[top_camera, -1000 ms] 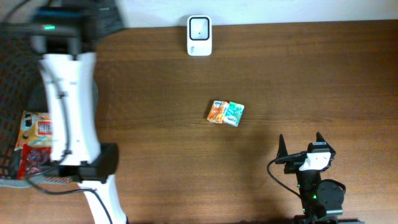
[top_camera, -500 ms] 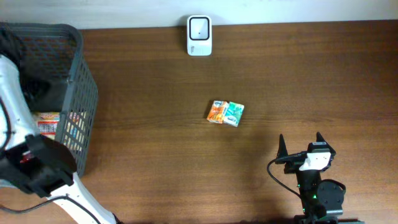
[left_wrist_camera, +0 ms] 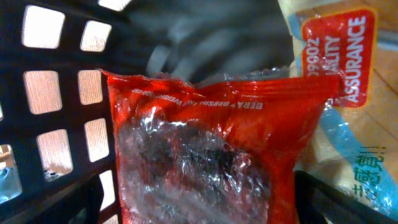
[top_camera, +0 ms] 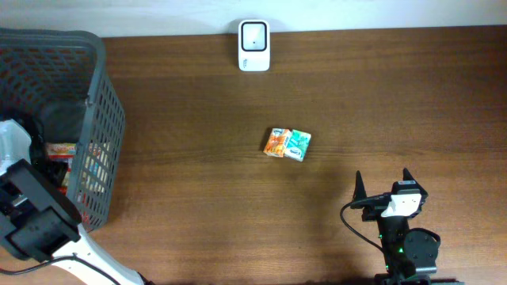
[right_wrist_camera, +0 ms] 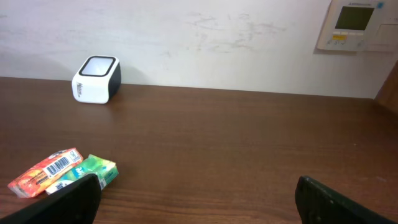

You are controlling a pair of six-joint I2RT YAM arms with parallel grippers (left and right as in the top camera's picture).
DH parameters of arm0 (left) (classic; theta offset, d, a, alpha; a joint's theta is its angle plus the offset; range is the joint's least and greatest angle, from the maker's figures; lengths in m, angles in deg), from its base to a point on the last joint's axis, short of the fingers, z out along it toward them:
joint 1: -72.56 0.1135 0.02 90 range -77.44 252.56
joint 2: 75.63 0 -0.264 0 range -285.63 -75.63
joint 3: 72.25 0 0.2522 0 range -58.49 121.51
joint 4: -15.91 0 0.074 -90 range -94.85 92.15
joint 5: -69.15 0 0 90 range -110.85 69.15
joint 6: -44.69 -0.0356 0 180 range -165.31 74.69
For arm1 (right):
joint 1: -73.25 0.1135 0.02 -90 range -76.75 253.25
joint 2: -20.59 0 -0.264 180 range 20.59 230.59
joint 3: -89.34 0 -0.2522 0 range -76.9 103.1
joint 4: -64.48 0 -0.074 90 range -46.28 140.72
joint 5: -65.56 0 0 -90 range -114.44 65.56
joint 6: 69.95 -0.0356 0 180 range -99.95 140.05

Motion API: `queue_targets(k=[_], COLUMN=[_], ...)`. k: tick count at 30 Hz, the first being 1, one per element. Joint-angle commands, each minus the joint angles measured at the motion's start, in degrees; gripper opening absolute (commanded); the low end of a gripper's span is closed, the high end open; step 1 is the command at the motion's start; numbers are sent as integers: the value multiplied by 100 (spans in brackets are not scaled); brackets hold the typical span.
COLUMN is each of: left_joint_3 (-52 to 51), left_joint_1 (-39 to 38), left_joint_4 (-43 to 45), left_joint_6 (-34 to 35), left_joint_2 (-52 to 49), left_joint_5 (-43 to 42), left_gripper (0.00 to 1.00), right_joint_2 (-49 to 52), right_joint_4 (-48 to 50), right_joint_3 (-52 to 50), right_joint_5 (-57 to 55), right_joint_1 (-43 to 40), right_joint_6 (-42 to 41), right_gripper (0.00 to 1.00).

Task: Scan the item barcode
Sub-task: 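Reach left gripper into basket and grasp red snack bag, then place red snack bag left of the tissue packs with left gripper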

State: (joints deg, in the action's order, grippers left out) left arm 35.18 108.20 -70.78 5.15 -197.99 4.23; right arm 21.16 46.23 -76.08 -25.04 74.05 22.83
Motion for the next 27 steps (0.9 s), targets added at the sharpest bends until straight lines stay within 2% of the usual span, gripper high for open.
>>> queue_targets(k=[1,3,5,6,8,11,14,15,18,20,22,23,27], left_joint_3=[-444,-796,-793,-763,-560,522,2573,3355,5674,7064,8168,8561,8537], left_joint_1=[-33,-33,-31,-31,-31,-31,-37,-37,-37,-146,-402,-632,-2120], left_joint_4=[424,662,645,623,378,-614,-1941,-2155,-2380,-2380,-2378,-2378,-2378], left_joint_6=[-280,-280,-280,-280,-280,-280,-374,-769,-1853,-1934,-2221,-2352,-2448], left_joint_2=[26,24,24,24,24,24,24,24,37,122,175,184,337], left_joint_5=[-621,-717,-715,-721,-739,-848,-1335,-1733,-3390,-4275,-4636,-4636,-4627], left_gripper=[85,54,40,25,2,0,0,0,0,0,0,0,0], right_joint_2=[-37,-37,-37,-37,-37,-37,-37,-37,-37,-37,-37,-37,-37], right_joint_4=[-20,-20,-20,-20,-20,-20,-20,-20,-20,-20,-20,-20,-17], right_joint_3=[-50,-50,-50,-50,-50,-50,-50,-50,-50,-50,-50,-50,-50], right_joint_5=[-9,-9,-11,-9,-9,-11,-9,-9,-9,-9,-9,-9,-9], right_joint_1=[33,33,33,33,33,33,33,33,33,33,33,33,33], right_joint_6=[-4,-4,-4,-4,-4,-4,-4,-4,-4,-4,-4,-4,-4], right_gripper=[98,98,98,98,98,98,99,98,98,98,98,98,98])
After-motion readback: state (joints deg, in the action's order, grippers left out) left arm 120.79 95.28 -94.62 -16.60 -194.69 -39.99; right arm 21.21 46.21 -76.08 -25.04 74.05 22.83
